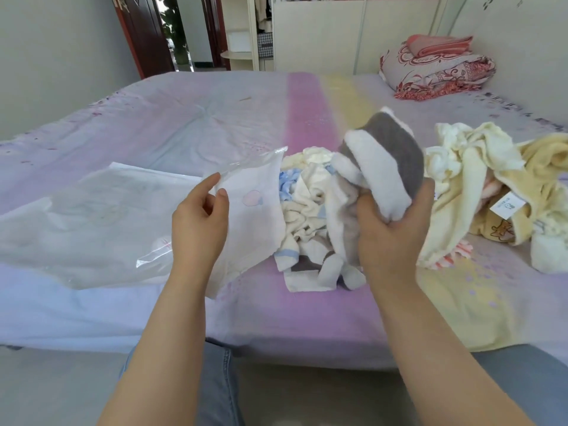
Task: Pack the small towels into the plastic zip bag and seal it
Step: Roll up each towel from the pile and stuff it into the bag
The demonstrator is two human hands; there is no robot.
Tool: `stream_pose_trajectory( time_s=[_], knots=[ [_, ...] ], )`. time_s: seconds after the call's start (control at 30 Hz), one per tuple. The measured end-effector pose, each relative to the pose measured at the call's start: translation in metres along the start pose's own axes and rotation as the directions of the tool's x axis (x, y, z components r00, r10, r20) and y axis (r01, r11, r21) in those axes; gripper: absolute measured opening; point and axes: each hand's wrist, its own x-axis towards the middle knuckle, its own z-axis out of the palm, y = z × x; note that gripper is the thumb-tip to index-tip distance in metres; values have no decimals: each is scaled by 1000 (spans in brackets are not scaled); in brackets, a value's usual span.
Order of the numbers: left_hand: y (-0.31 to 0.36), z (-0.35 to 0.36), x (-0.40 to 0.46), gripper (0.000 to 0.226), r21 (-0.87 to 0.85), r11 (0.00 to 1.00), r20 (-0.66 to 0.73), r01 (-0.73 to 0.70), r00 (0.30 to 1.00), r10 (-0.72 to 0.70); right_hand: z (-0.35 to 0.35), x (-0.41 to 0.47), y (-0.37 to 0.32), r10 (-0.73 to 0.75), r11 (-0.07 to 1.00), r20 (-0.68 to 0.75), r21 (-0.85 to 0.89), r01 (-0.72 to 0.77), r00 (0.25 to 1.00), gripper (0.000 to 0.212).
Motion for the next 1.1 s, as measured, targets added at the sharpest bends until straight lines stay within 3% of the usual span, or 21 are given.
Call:
stream_pose_trajectory(
  time_s=[0.07, 0.13, 0.2, 0.23, 0.3, 0.37, 0.43, 0.47, 0.53, 0.57, 0.6, 0.63, 0.67, 0.7, 0.77, 0.8, 0.83, 0.87, 0.93, 1.0, 1.1],
  knots=[
    [0, -6, 1, 33, -38, 999, -4, 10, 1000, -10, 36, -7, -4, -97, 995, 109, 1, 97, 989, 45],
    [1, -12, 6, 33, -74, 997, -25, 24, 999, -26, 67, -17, 10, -177, 907, 392, -291, 304, 903, 47],
    [1, -21, 15, 33, -74, 997, -48, 21, 999, -24, 84, -33, 37, 88, 700, 675, -565, 436, 733, 41],
    [1, -26, 20, 33, -54, 999, -44, 4, 999, -7, 88, -41, 50, 283, 622, 729, -634, 460, 623, 41],
    [-4, -34, 24, 33, 6, 999, 19, -35, 999, 35, 93, -54, 68, 497, 603, 746, -664, 442, 443, 43],
    [-10, -34, 18, 33, 50, 997, 125, -65, 990, 58, 108, -55, 72, 493, 697, 747, -646, 312, 447, 45],
    [-15, -31, 9, 34, 59, 996, 178, -64, 983, 53, 130, -48, 66, 407, 854, 727, -517, 51, 553, 43],
    [-17, -30, 5, 35, 50, 997, 173, -52, 984, 42, 139, -43, 61, 387, 905, 757, -422, -58, 527, 39],
    [-21, -29, 3, 36, 31, 999, 131, -18, 991, 14, 145, -39, 56, 414, 910, 874, -404, -94, 254, 38],
    [-24, -30, 3, 35, 21, 1000, 114, -4, 993, 2, 141, -40, 55, 467, 884, 882, -467, -16, 65, 41],
    [-26, -31, 3, 34, 8, 1000, 100, 9, 995, -10, 134, -44, 57, 526, 850, 849, -523, 63, -57, 42],
    [-28, -31, 2, 33, -1, 1000, 91, 19, 996, -19, 123, -49, 61, 559, 828, 826, -552, 94, -69, 41],
    [-31, -32, 2, 33, -5, 1000, 89, 25, 996, -25, 111, -56, 62, 553, 830, 832, -554, 63, 34, 35],
    [-34, -31, 1, 32, -7, 1000, 92, 30, 995, -30, 94, -63, 61, 514, 845, 822, -534, 16, 244, 29],
    [-38, -28, -1, 33, -16, 999, 97, 43, 994, -41, 59, -72, 56, 306, 851, 617, -518, 81, 725, 23],
    [-40, -27, -3, 33, -26, 998, 97, 49, 994, -46, 41, -72, 58, 219, 790, 496, -595, 146, 840, 28],
    [-40, -25, -4, 33, -36, 998, 96, 52, 994, -48, 23, -71, 57, 232, 687, 425, -709, 163, 875, 43],
    [-40, -25, -6, 34, -44, 998, 93, 51, 995, -46, 7, -69, 57, 369, 555, 395, -820, 142, 841, 65],
    [-40, -23, -9, 33, -55, 998, 88, 41, 995, -36, -18, -66, 60, 677, 330, 338, -933, 141, 654, 97],
    [-40, -21, -11, 34, -57, 998, 95, 38, 995, -32, -29, -64, 57, 780, 269, 302, -953, 143, 549, 88],
    [-39, -21, -15, 35, -34, 999, 105, 37, 994, -33, -24, -53, 40, 723, 312, 345, -936, 162, 599, 52]
  ],
)
